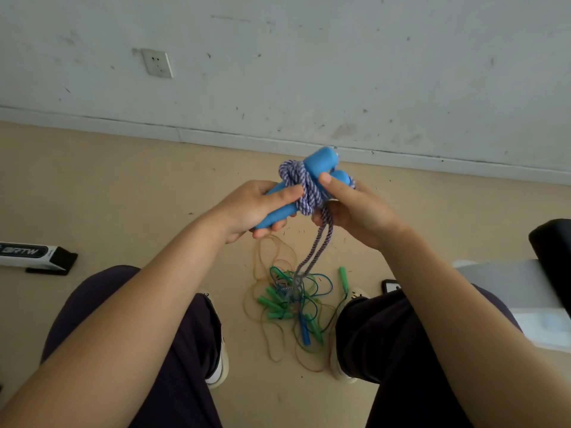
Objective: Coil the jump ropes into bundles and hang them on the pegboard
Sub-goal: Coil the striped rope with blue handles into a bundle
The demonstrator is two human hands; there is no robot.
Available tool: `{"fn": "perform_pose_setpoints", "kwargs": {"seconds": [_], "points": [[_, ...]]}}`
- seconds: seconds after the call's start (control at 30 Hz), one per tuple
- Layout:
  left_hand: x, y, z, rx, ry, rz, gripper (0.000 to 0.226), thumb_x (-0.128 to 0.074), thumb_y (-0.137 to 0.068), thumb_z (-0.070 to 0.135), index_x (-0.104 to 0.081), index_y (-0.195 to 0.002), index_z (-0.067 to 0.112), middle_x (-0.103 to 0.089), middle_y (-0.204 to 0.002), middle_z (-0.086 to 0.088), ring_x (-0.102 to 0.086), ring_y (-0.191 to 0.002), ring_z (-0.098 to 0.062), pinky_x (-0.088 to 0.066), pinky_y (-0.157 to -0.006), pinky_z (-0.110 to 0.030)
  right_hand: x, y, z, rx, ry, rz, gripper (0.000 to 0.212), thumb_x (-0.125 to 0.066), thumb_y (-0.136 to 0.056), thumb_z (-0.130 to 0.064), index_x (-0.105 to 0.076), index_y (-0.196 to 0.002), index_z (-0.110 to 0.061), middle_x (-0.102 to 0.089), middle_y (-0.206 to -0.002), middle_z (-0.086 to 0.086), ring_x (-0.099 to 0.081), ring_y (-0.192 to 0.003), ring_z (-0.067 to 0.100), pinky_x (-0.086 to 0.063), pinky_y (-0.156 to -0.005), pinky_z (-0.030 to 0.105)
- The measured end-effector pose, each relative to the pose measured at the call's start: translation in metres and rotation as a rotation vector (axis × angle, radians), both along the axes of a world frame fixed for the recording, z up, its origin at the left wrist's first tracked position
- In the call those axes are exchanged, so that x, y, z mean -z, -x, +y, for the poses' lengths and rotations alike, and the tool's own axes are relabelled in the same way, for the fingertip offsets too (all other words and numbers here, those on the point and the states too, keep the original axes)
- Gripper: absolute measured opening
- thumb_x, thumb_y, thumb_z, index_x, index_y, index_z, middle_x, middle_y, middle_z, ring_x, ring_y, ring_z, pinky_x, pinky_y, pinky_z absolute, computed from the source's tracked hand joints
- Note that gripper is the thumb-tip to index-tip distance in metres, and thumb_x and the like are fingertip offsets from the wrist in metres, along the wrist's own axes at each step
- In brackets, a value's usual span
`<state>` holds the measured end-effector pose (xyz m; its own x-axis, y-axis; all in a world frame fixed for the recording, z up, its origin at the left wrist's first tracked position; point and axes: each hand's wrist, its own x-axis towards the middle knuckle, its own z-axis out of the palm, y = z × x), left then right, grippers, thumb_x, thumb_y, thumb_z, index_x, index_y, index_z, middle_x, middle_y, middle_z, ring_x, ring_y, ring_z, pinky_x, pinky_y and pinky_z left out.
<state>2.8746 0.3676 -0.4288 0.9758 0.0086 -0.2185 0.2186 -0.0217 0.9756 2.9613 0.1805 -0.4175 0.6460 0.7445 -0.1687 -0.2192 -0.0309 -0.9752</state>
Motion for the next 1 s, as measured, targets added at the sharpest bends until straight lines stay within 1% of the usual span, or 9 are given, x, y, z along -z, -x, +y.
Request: {"fn": "perform_pose_setpoints", "kwargs": {"seconds": [0.07,0.13,0.27,0.4,0.53,0.67,0.77,0.87,1.0], "points": [[0.001,-0.003,-0.001,-0.113,0.069,0.004,0.051,-0.069,-0.080,0.061,-0.062,-0.084,0.011,-0.057,-0.061,-0.005,-0.041,-0.042,-0.013,-0.029,-0.034,-0.019,0.004,0.003,0.003,-0.024,0.020,-0.061,0.029,-0.060,-0.088,-0.037,-0.062,-0.105,-0.014,-0.058,-0.082,0.004,-0.049,-0.060,0.014,-0.043,-0.057,0.025],[0.002,-0.006,-0.002,-0.197,0.126,0.044,0.059,-0.072,-0.066,0.065,-0.063,-0.088,0.011,-0.056,-0.069,-0.008,-0.039,-0.050,-0.016,-0.028,-0.036,-0.020,0.009,0.007,0.006,-0.056,0.119,-0.173,0.029,-0.066,-0.087,-0.036,-0.062,-0.110,-0.018,-0.052,-0.077,0.003,-0.043,-0.058,0.012,-0.038,-0.055,0.024],[0.005,-0.006,0.003,-0.175,0.223,0.091,0.052,-0.080,-0.062,0.051,-0.061,-0.091,0.012,-0.055,-0.066,-0.001,-0.037,-0.045,-0.010,-0.030,-0.039,-0.017,0.015,0.007,0.010,-0.012,0.344,-0.362,0.032,-0.068,-0.092,-0.020,-0.062,-0.123,-0.021,-0.050,-0.073,-0.005,-0.044,-0.056,0.005,-0.039,-0.055,0.023],[0.007,-0.009,0.004,-0.354,0.206,0.099,0.030,-0.077,-0.084,0.036,-0.062,-0.089,0.010,-0.056,-0.066,-0.003,-0.037,-0.042,-0.011,-0.030,-0.037,-0.018,0.012,0.005,0.013,0.053,0.376,-0.342,0.017,-0.051,-0.101,-0.017,-0.066,-0.104,-0.011,-0.043,-0.060,-0.007,-0.036,-0.044,0.005,-0.031,-0.044,0.019],[0.011,-0.014,0.005,-0.512,0.070,0.086,0.030,-0.076,-0.087,0.037,-0.063,-0.079,0.011,-0.058,-0.059,-0.002,-0.041,-0.039,-0.013,-0.031,-0.038,-0.018,0.009,0.009,0.018,0.063,0.399,-0.322,0.034,-0.042,-0.105,-0.026,-0.057,-0.078,-0.013,-0.036,-0.049,-0.009,-0.031,-0.041,0.009,-0.028,-0.044,0.024],[0.017,-0.015,0.005,-0.533,-0.091,0.084,0.032,-0.073,-0.088,0.039,-0.062,-0.077,0.011,-0.059,-0.055,-0.002,-0.041,-0.035,-0.013,-0.031,-0.037,-0.018,0.006,0.013,0.014,0.018,0.308,-0.263,0.036,-0.046,-0.104,-0.028,-0.046,-0.073,-0.009,-0.030,-0.052,-0.002,-0.029,-0.043,0.016,-0.029,-0.046,0.025],[0.020,-0.012,0.006,-0.425,-0.276,0.113,0.030,-0.070,-0.090,0.038,-0.062,-0.080,0.011,-0.060,-0.053,0.001,-0.043,-0.034,-0.012,-0.032,-0.038,-0.019,0.002,0.011,0.007,0.010,0.227,-0.237,0.038,-0.051,-0.103,-0.026,-0.043,-0.068,-0.012,-0.029,-0.051,-0.006,-0.023,-0.045,0.013,-0.023,-0.044,0.024],[0.020,-0.008,0.002,-0.120,-0.402,0.194,0.026,-0.066,-0.093,0.036,-0.063,-0.084,0.011,-0.061,-0.056,0.001,-0.044,-0.035,-0.012,-0.034,-0.038,-0.019,0.001,0.006,-0.001,0.019,0.187,-0.252,0.036,-0.052,-0.102,-0.021,-0.044,-0.068,-0.013,-0.032,-0.050,-0.009,-0.022,-0.046,0.011,-0.021,-0.044,0.024],[0.018,-0.003,-0.005,0.154,-0.407,0.216,0.024,-0.062,-0.097,0.033,-0.060,-0.086,0.012,-0.061,-0.065,-0.003,-0.045,-0.037,-0.013,-0.036,-0.041,-0.020,0.004,-0.002,-0.004,0.075,0.224,-0.363,0.026,-0.058,-0.099,-0.020,-0.055,-0.074,-0.011,-0.040,-0.048,-0.012,-0.030,-0.046,0.010,-0.027,-0.047,0.024]]}}
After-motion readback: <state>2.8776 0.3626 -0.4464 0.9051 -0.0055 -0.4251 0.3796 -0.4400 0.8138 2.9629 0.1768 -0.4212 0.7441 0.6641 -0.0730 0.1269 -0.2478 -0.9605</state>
